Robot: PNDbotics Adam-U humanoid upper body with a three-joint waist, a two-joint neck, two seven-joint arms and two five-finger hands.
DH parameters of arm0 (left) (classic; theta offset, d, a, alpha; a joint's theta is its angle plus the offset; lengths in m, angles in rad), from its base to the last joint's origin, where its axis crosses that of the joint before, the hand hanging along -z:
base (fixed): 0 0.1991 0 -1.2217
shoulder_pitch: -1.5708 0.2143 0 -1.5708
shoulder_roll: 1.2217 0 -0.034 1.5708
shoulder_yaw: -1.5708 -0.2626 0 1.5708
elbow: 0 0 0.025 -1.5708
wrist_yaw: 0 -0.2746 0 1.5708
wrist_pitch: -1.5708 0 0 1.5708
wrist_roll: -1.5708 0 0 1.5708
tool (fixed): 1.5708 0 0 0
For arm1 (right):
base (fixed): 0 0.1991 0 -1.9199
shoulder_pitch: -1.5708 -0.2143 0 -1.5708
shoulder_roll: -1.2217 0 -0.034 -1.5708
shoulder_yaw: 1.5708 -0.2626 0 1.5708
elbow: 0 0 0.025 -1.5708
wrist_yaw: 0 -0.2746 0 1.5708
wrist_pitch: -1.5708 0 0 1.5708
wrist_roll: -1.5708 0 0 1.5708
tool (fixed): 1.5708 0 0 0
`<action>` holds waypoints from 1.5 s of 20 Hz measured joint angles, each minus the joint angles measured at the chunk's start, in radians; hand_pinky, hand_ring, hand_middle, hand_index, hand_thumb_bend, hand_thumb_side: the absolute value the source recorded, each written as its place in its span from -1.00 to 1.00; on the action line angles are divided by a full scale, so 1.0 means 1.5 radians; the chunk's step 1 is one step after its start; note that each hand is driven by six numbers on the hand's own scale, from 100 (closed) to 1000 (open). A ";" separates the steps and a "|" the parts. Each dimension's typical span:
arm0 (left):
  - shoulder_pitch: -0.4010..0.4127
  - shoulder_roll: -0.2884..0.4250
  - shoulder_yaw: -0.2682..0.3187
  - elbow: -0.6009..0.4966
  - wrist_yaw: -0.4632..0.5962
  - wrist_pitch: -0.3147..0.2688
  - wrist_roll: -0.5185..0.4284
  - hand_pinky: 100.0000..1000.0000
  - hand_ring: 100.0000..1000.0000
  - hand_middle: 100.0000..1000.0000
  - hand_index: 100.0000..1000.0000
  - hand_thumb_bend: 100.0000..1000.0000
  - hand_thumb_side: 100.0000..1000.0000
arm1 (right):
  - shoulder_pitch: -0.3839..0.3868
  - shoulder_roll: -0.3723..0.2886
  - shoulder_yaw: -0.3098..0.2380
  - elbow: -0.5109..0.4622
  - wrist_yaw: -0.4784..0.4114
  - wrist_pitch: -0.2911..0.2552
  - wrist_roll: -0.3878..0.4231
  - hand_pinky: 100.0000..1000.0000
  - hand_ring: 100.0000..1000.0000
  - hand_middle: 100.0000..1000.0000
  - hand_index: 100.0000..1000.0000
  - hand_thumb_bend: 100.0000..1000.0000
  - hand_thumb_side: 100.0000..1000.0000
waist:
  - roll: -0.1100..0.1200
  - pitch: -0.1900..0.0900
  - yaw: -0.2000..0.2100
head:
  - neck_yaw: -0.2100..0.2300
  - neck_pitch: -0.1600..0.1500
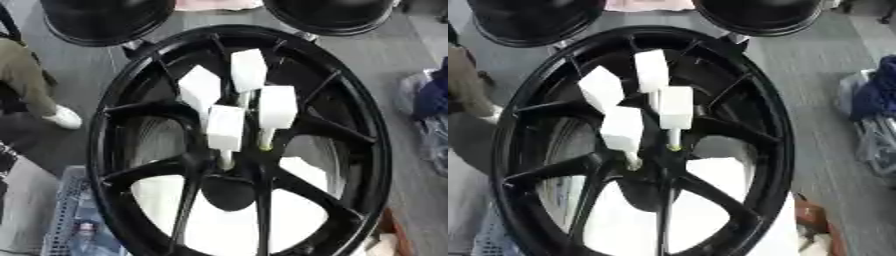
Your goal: Pull the pin out of the wheel hub.
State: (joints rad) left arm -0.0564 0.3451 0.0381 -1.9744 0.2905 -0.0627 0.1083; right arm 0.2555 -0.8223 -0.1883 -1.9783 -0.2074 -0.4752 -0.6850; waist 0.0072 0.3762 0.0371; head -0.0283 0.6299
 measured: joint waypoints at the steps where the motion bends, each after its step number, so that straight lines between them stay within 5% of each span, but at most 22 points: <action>1: 0.002 0.000 0.000 -0.001 -0.001 -0.001 0.001 0.60 0.60 0.26 0.46 -0.97 0.63 | 0.000 -0.008 -0.006 0.000 -0.005 -0.001 0.004 -0.04 0.76 0.74 0.65 -1.00 0.04 | -0.001 0.000 -0.001 | 0.002 0.001; 11: 0.016 0.000 0.007 -0.003 -0.021 -0.009 0.008 0.60 0.60 0.26 0.46 -0.97 0.65 | -0.022 -0.108 -0.079 -0.002 -0.081 0.018 0.025 -0.02 0.74 0.72 0.66 -1.00 0.01 | -0.009 0.016 -0.012 | 0.024 0.001; 19: 0.037 0.000 0.013 -0.003 -0.038 -0.014 0.014 0.60 0.60 0.26 0.46 -0.97 0.66 | -0.072 -0.200 -0.132 -0.004 -0.126 0.067 0.049 0.01 0.72 0.70 0.65 -1.00 -0.03 | -0.023 0.019 -0.009 | 0.032 0.000; 30: 0.044 0.000 0.018 -0.003 -0.051 -0.017 0.016 0.60 0.60 0.26 0.46 -0.97 0.67 | -0.198 -0.313 -0.140 -0.007 -0.158 0.161 0.127 0.08 0.71 0.67 0.65 -1.00 -0.60 | -0.038 0.019 -0.006 | 0.031 0.000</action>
State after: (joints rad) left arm 0.0092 0.3447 0.0648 -1.9790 0.2145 -0.0885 0.1330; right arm -0.0411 -1.2911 -0.3983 -1.9882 -0.4447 -0.2337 -0.4952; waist -0.0497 0.4044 0.0278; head 0.0189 0.6295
